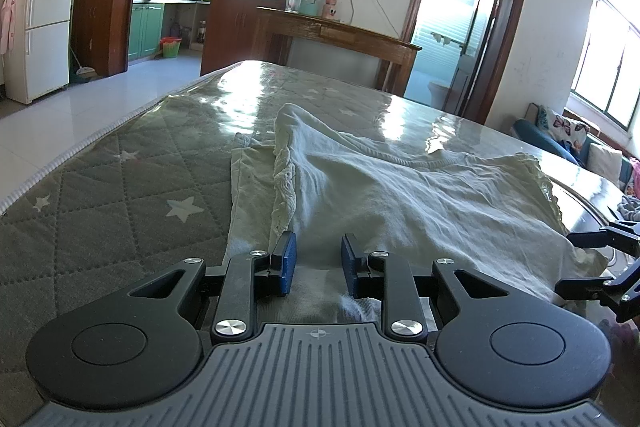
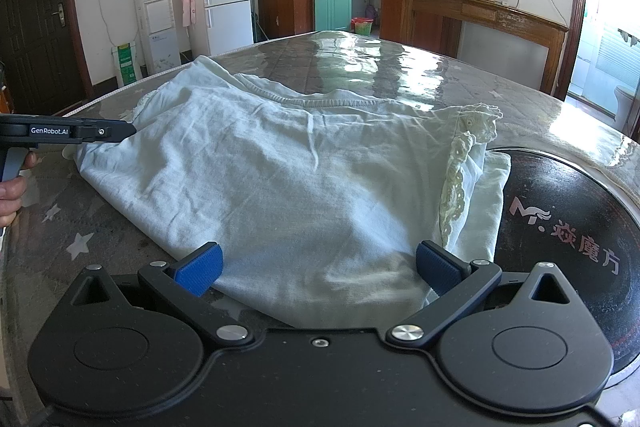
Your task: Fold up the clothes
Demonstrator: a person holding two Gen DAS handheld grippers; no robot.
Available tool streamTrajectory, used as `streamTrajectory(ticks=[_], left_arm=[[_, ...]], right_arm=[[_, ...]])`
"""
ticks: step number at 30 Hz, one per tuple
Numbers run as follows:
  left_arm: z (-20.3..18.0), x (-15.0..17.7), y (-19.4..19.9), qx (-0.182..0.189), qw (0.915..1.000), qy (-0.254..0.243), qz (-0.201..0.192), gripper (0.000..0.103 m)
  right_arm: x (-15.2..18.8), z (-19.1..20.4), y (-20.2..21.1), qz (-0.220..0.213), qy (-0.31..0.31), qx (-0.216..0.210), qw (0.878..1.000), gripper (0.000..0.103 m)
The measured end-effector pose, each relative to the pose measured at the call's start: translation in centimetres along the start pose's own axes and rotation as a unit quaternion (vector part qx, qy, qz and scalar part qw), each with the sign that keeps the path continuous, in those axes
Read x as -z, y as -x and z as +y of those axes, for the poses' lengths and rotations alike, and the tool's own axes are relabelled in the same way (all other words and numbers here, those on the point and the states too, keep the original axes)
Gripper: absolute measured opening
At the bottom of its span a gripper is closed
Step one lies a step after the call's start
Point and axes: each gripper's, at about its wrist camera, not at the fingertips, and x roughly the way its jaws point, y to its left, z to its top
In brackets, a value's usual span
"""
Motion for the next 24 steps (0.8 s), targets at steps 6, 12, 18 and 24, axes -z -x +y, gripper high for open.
streamTrajectory(ticks=[6,12,18,24], left_arm=[[0.05,-0.01,0.03,0.000,1.0000,0.000,0.000,0.026],[-0.09,0.01,-0.04,0.001,1.0000,0.002,0.000,0.026],[-0.08,0.04,-0.08,0.001,1.0000,0.002,0.000,0.026],[-0.08,0.08,-0.10,0.000,1.0000,0.000,0.000,0.026]], right_arm=[[0.01,0.07,0.01,0.000,0.000,0.000,1.000,0.103],[0.01,0.06,0.00,0.000,0.000,0.000,1.000,0.103],[0.01,0.09,0.02,0.000,0.000,0.000,1.000,0.103],[0.02,0.02,0.00,0.000,0.000,0.000,1.000,0.103]])
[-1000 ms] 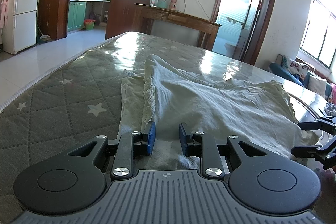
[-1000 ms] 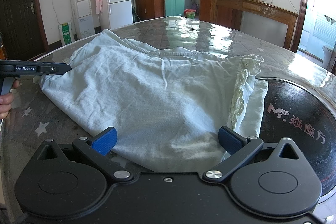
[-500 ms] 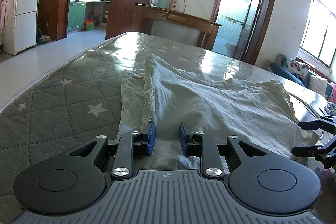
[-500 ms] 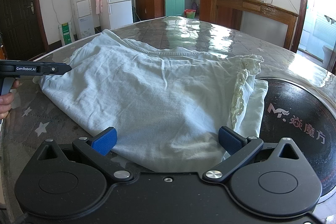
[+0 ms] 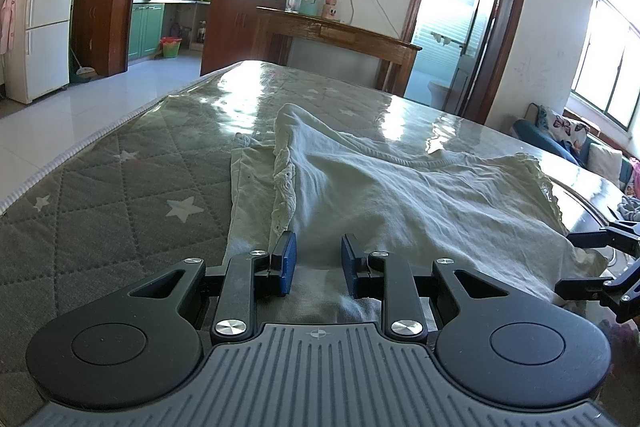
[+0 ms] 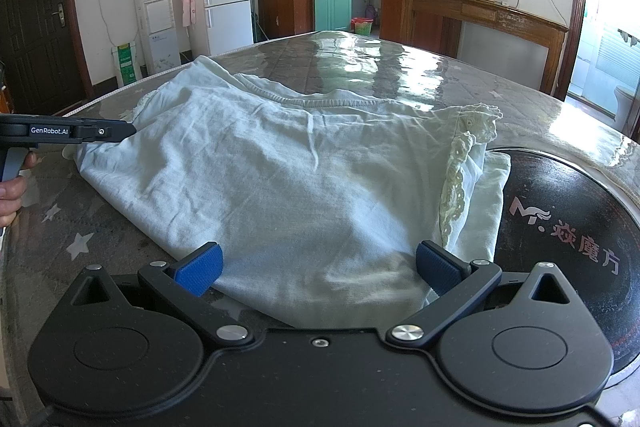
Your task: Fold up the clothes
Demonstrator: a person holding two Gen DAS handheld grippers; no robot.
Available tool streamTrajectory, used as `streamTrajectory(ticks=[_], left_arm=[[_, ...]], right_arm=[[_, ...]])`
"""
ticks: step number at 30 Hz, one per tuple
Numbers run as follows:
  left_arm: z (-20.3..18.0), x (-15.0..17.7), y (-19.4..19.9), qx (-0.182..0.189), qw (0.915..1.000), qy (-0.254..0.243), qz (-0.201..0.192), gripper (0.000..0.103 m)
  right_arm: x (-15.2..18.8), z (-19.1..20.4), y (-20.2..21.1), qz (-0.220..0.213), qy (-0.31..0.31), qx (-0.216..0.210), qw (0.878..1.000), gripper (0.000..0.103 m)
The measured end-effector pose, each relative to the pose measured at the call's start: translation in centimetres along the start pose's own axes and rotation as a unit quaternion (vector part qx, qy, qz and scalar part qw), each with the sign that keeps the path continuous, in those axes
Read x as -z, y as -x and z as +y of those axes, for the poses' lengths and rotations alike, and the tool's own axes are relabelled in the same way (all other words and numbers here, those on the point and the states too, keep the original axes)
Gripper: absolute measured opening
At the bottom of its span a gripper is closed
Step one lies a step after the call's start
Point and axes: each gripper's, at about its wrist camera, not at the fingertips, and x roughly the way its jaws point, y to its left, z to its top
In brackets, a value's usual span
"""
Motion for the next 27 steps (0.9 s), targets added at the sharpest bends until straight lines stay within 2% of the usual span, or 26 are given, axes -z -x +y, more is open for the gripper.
streamTrajectory(ticks=[13,21,25,27], left_arm=[[-0.7,0.0,-0.2,-0.006,0.9999,-0.015,0.003,0.026],[-0.4,-0.6,-0.2,0.004,0.9998,-0.010,0.016,0.029],[-0.1,-1.3,0.1,0.013,0.9994,0.003,0.030,0.034],[0.0,-1.6,0.5,0.018,0.9994,0.006,0.030,0.042]], right_arm=[[0.0,0.0,0.0,0.001,0.001,0.001,1.000,0.103],[-0.7,0.6,0.2,0.007,0.006,0.015,1.000,0.103],[-1.7,0.7,1.6,-0.006,-0.008,0.020,1.000,0.103],[-2.0,0.6,2.3,-0.010,-0.013,0.030,0.999,0.103]])
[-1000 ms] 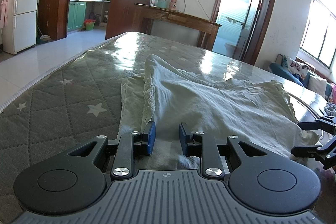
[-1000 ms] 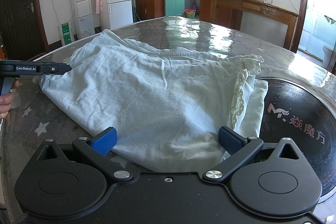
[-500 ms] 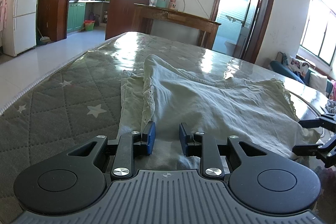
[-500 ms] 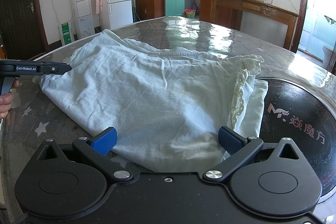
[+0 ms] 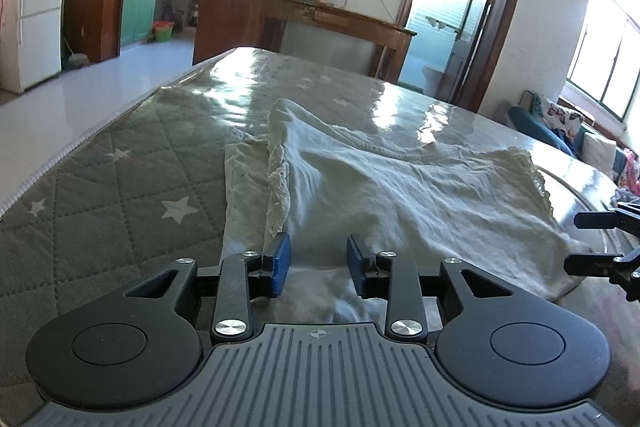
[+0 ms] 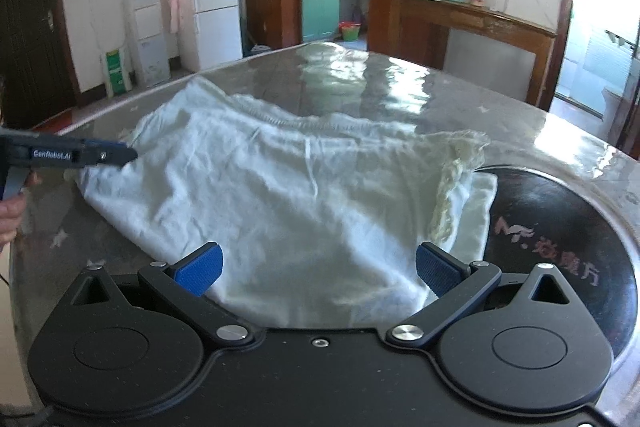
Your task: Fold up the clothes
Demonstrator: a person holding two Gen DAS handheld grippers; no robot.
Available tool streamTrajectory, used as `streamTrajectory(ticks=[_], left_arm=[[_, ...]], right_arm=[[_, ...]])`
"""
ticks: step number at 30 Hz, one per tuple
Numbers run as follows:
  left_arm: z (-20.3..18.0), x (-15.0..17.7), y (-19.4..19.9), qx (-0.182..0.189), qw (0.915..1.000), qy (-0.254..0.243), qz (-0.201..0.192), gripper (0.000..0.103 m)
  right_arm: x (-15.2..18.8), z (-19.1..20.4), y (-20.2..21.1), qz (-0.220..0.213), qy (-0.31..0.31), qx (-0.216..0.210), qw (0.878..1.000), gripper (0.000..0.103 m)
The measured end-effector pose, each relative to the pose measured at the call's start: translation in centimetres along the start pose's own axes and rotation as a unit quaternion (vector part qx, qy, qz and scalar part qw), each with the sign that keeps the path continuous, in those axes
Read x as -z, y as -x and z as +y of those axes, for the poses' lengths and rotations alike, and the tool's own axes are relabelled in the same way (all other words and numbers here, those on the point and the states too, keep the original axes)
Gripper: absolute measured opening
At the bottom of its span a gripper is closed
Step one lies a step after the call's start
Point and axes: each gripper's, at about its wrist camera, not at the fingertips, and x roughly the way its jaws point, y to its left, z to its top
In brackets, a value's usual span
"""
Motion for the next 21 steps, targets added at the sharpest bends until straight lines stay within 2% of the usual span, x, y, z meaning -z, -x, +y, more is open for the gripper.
streamTrajectory(ticks=[2,7,12,16,21], left_arm=[[0.0,-0.3,0.6,-0.003,1.0000,-0.005,-0.005,0.056],[0.6,-1.4,1.9,-0.023,0.9994,-0.013,-0.024,0.067],[2.7,-3.8,1.7,-0.053,0.9980,0.014,-0.031,0.072],[3.6,-5.1,0.1,-0.057,0.9979,0.028,-0.011,0.073],[3.3,-6.0,-2.2,-0.057,0.9982,0.011,0.016,0.073]], right_arm=[[-0.2,-0.3,0.5,-0.002,-0.004,0.007,1.000,0.103],[-1.2,-1.5,1.3,-0.008,-0.027,0.025,0.999,0.103],[-2.2,-3.3,0.5,-0.014,-0.061,0.038,0.997,0.103],[-2.6,-5.3,-1.6,-0.006,-0.100,0.037,0.994,0.103],[-2.8,-7.6,-3.9,0.011,-0.129,0.046,0.990,0.103]])
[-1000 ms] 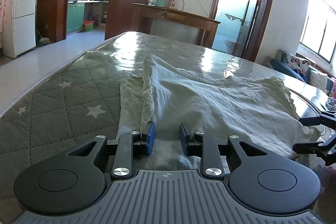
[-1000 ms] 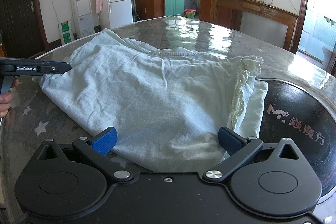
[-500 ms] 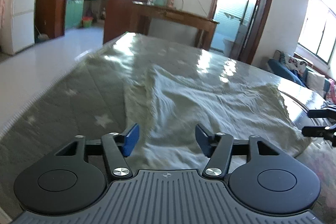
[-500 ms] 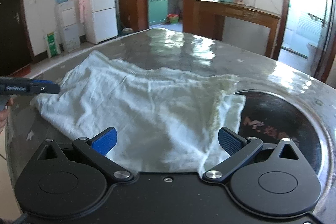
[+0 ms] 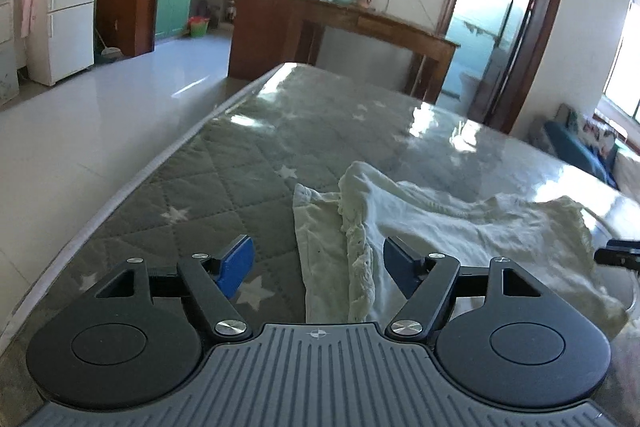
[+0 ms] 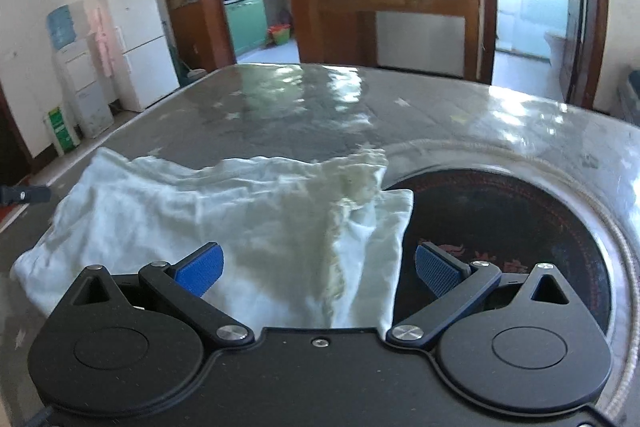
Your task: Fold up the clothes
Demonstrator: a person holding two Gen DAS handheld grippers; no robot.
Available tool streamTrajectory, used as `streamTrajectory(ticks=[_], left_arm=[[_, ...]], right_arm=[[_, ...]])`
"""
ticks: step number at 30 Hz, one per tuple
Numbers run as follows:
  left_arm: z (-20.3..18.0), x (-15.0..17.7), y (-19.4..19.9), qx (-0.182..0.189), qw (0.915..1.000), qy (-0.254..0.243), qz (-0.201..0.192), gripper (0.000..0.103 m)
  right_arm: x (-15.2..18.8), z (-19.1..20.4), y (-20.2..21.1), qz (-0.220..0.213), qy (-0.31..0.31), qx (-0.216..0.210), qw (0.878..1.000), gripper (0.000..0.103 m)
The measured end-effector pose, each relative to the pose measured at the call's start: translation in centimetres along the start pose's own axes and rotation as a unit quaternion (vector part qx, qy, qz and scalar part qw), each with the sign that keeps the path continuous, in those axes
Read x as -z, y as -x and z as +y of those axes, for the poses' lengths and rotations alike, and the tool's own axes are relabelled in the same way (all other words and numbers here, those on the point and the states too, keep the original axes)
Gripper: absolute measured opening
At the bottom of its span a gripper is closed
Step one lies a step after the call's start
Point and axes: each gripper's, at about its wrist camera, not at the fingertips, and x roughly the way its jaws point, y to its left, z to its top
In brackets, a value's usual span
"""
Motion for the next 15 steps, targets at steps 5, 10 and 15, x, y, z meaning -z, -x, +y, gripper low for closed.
streamTrajectory(ticks=[5,10,15], left_arm=[[-0.7,-0.2,-1.5,-0.001,0.9997,-0.022,0.014,0.073],[-0.1,-0.3,-2.7,0.003,0.9995,-0.010,0.028,0.073],[0.0,-0.4,-3.7,0.004,0.9993,-0.008,0.036,0.073]], right_arm=[[-0.4,-1.4,-1.8,0.012,-0.034,-0.011,0.999,0.095],[-0.6,-2.0,-3.0,0.022,-0.050,-0.023,0.998,0.080],[-0.8,-1.3,-3.2,0.025,-0.032,-0.024,0.999,0.063]])
